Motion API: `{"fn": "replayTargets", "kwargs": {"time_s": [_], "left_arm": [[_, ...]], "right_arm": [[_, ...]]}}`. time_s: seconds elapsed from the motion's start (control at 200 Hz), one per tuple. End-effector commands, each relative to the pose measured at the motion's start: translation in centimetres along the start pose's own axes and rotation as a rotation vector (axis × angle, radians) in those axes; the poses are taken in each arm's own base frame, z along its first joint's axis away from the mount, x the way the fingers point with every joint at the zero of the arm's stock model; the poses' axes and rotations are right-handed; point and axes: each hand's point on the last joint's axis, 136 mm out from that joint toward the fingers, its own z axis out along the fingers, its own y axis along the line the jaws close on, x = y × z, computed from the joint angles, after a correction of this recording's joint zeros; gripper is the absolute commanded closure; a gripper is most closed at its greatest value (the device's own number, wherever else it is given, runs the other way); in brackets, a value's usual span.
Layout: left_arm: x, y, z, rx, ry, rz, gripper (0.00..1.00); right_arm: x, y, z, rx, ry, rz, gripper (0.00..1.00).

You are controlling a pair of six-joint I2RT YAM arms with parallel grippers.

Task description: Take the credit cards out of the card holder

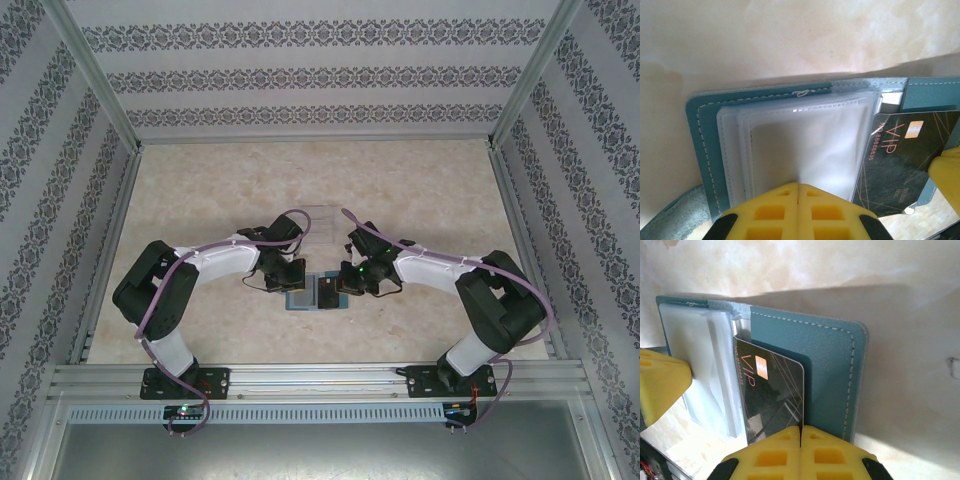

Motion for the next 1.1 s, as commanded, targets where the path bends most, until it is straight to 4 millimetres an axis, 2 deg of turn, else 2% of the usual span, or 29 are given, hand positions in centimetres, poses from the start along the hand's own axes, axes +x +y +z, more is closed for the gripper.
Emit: {"fn": "replayTargets", "kwargs": {"time_s": [0.0, 0.23, 0.619, 1.094], "left_arm": [[0.7, 1.1, 0.1, -0.059, 0.016, 0.008, 0.96], [0.7, 1.1, 0.1, -0.056, 0.014, 0.009, 0.96], [0.6, 0.8, 0.1, -0.047, 0.016, 0.01, 0.96], [0.5, 0.6, -0.5, -0.041, -0.007, 0.015, 0.96]], "right_arm": [[-0.6, -0.1, -1.0, 0.034, -0.029, -0.014, 0.95], [-0.7, 1.6, -0.8, -0.004, -0.027, -0.028, 0.94], [-0.3, 4.7, -1.1, -0.076, -0.026, -0.046, 0.85], [0.0, 4.6, -1.2, -0.05, -0.027, -0.049, 0.89]]}}
